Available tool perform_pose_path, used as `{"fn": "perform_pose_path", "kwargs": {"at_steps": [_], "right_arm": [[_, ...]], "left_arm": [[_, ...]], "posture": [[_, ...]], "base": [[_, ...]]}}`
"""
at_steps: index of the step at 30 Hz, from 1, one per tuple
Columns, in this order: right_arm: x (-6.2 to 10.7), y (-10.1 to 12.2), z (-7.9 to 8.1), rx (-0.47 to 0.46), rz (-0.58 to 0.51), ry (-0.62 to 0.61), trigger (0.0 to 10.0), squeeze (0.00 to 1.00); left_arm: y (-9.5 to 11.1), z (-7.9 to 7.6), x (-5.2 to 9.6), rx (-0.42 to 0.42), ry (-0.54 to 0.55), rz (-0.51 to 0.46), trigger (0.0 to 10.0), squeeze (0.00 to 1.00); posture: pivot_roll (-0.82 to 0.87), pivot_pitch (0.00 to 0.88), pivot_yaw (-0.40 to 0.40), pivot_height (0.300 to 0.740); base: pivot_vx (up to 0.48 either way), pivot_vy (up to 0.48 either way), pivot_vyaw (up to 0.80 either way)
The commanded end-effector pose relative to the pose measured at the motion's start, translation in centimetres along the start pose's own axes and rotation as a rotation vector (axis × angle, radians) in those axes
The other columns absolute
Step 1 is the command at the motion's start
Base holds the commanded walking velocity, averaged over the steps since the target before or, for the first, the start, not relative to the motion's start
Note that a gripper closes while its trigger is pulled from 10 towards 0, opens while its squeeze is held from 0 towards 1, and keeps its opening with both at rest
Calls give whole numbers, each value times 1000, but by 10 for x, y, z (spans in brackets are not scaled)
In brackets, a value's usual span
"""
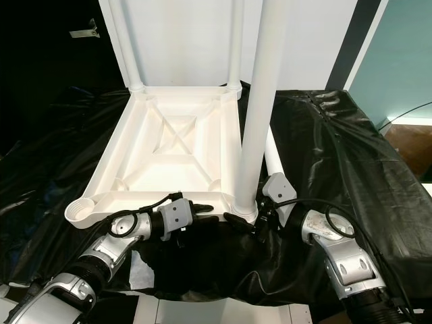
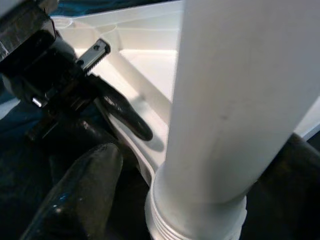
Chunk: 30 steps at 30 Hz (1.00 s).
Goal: Building children table
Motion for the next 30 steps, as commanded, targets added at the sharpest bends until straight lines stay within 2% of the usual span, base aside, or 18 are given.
{"fn": "perform_pose_path", "kwargs": {"at_steps": [1, 5, 10, 15, 17, 20, 22, 24, 26, 27, 28, 30], "right_arm": [[2, -4, 0, 3, 25, 39, 0, 0], [8, -9, -1, -5, 78, 103, 0, 0], [9, -8, 0, -30, 88, 128, 0, 0], [10, -6, -1, -48, 82, 134, 0, 0], [8, -3, 0, -105, 38, 120, 0, 0], [6, -1, 2, -135, 12, 109, 0, 0], [-6, 6, 3, -225, -87, 50, 0, 0], [-10, 9, 4, -257, -124, 29, 0, 0], [-26, 14, -2, -381, -258, -135, 0, 0], [-26, 14, -2, -381, -258, -135, 0, 0], [-30, 14, -4, -435, -300, -205, 0, 0], [-38, 9, 7, -508, -360, -339, 0, 0]], "left_arm": [[-26, -55, 5, 66, -237, 108, 10000, 0], [-27, -54, 6, 65, -231, 112, 10000, 0], [-27, -52, 6, 63, -230, 111, 10000, 0], [-26, -52, 6, 61, -230, 110, 10000, 0], [-25, -52, 5, 59, -234, 107, 10000, 0], [-25, -52, 4, 59, -237, 104, 10000, 0], [-24, -52, 4, 61, -236, 98, 10000, 0], [-23, -53, 3, 62, -235, 97, 10000, 0], [-23, -54, 2, 62, -236, 95, 10000, 0], [-23, -54, 2, 62, -236, 95, 10000, 0], [-22, -54, 1, 62, -236, 94, 10000, 0], [-22, -52, 0, 65, -224, 93, 10000, 0]], "posture": [[-12, 14, -15, 740], [-10, 12, -12, 740], [-15, 12, -7, 740], [-18, 13, -4, 740], [-26, 14, 0, 740], [-26, 14, 0, 740], [-29, 17, -2, 740], [-31, 17, -3, 740], [-28, 16, -8, 740], [-28, 16, -8, 740], [-26, 13, -13, 740], [-20, 16, -13, 740]], "base": [[0, 0, 0], [0, 0, 0], [0, 0, 0], [0, 0, 0], [0, 0, 0], [0, 0, 0], [0, 0, 0], [0, 0, 0], [0, 0, 0], [0, 0, 0], [0, 0, 0], [0, 0, 0]]}}
Point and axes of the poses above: a point about 5 cm out from each wrist's last joint towards the gripper, its own x axis pointing back from the gripper into the wrist, its own y axis along the axis of the wrist's last joint, z = x × y, the point moved 5 cm from there along -x, pointing out of the wrist towards the gripper, and after that the axes turned 13 degrees about -x, right-handed, at the moved point
